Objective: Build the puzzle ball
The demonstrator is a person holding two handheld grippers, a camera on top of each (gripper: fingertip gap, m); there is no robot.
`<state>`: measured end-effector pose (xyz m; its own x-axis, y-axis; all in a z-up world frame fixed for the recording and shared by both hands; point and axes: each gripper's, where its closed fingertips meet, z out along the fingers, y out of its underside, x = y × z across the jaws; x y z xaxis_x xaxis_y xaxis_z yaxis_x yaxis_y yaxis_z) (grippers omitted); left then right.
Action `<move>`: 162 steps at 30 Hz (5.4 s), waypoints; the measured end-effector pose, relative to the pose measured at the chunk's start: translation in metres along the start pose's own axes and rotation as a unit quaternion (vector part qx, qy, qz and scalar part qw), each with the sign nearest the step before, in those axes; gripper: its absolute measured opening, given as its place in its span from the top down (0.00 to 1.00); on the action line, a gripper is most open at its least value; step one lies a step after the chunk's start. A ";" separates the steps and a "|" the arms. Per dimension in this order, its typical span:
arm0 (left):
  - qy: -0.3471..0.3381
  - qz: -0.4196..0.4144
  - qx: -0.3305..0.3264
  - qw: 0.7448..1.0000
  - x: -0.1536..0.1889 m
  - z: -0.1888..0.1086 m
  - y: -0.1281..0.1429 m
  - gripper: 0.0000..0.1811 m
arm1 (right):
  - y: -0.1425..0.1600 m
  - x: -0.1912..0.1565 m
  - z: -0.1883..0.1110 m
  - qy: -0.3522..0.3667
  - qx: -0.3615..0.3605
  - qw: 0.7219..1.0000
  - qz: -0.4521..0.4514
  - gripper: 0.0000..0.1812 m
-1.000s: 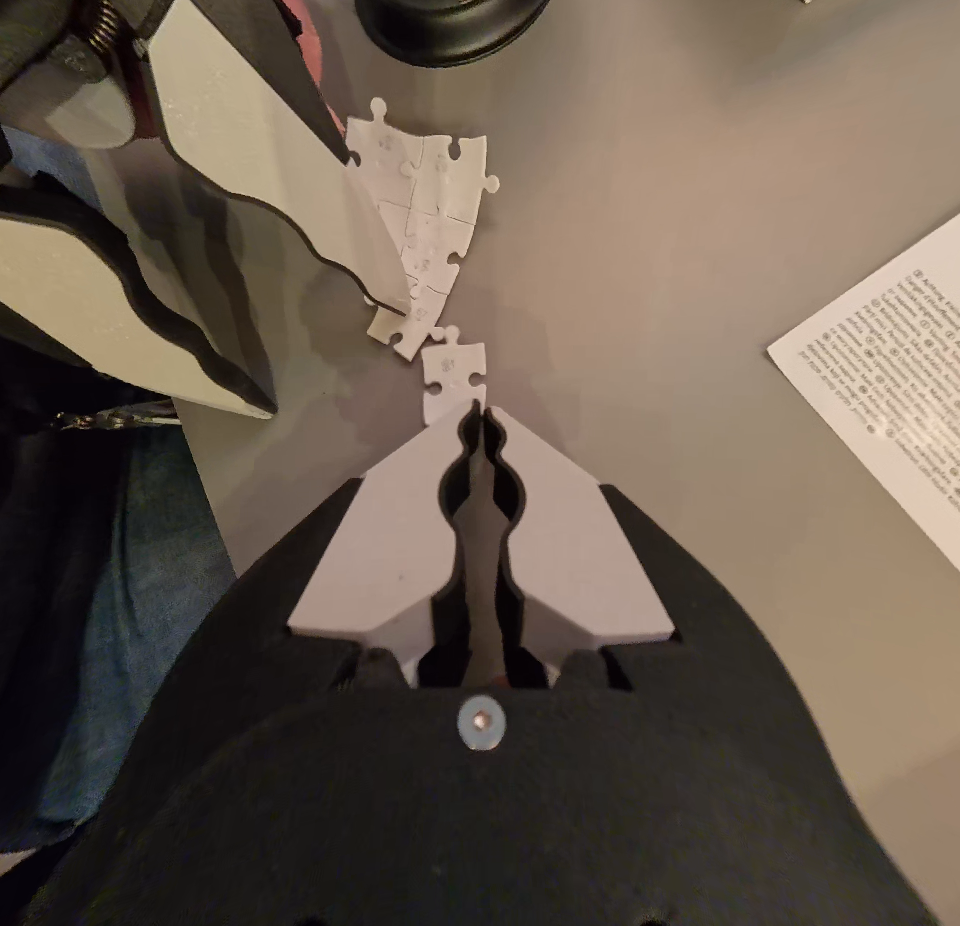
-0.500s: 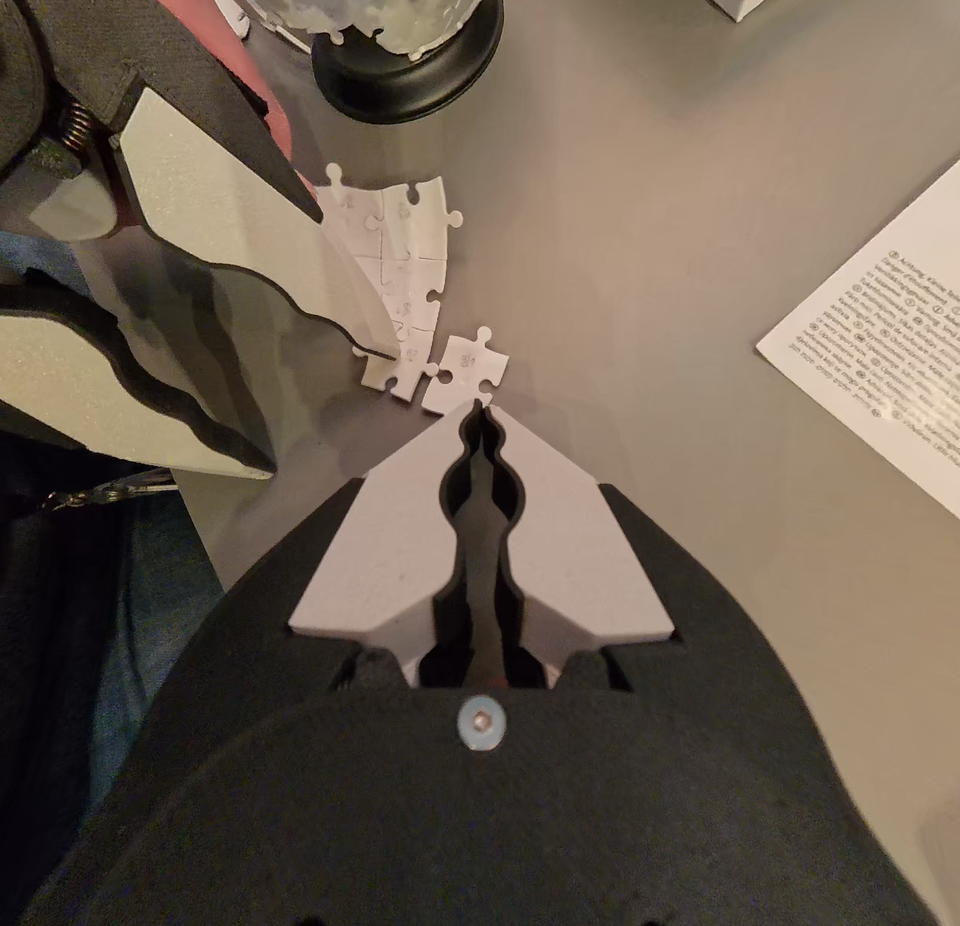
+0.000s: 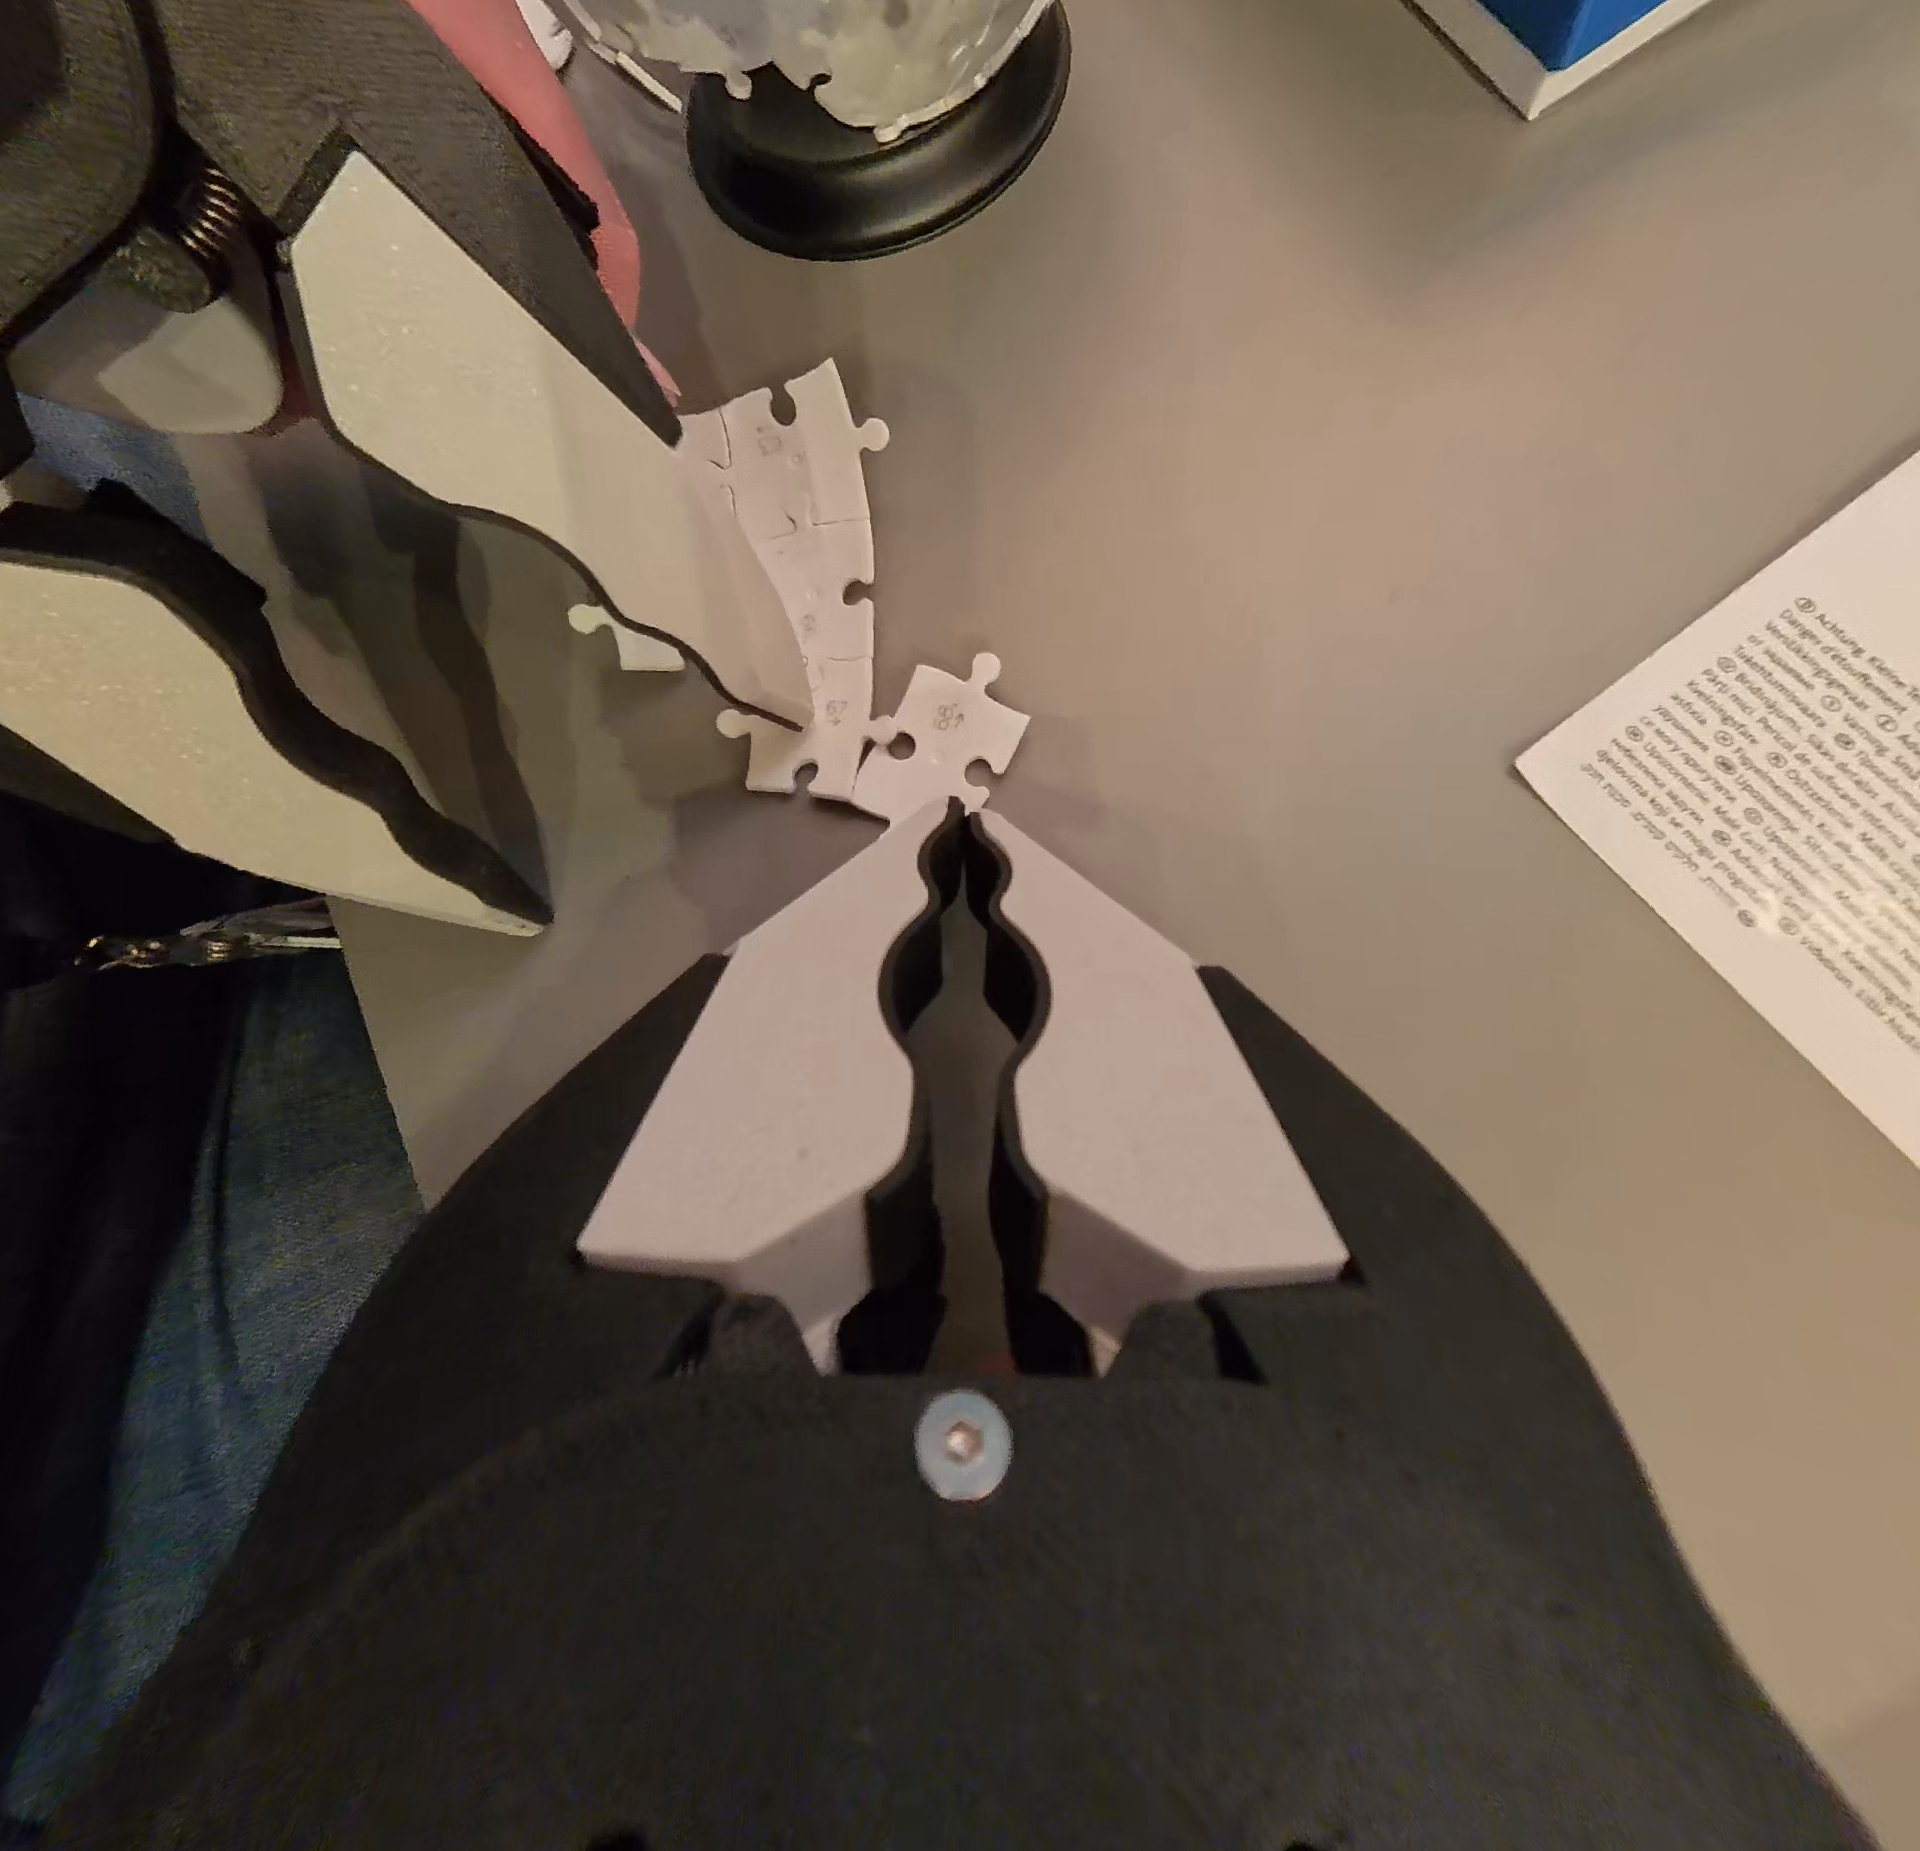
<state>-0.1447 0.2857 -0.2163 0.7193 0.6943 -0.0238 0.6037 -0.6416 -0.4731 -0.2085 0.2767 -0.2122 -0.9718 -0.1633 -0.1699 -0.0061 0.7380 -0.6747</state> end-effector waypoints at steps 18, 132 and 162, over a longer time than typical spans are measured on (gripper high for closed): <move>0.000 0.005 -0.005 1.000 -0.001 0.004 -0.009 0.65 | -0.012 -0.013 0.013 -0.011 -0.028 0.996 -0.079 1.00; -0.090 -0.526 0.239 0.812 -0.064 -0.183 0.248 0.99 | -0.143 -0.116 0.164 0.086 0.030 0.992 -0.084 0.93; -0.050 -0.512 0.250 0.820 -0.052 -0.149 0.192 0.99 | -0.090 -0.118 0.112 0.013 0.019 0.997 -0.074 0.88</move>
<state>-0.0149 0.0779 -0.1747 -0.1251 0.8251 0.5510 0.6390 0.4918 -0.5915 -0.0666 0.1565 -0.2115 -0.9670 -0.2503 -0.0479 -0.1410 0.6820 -0.7176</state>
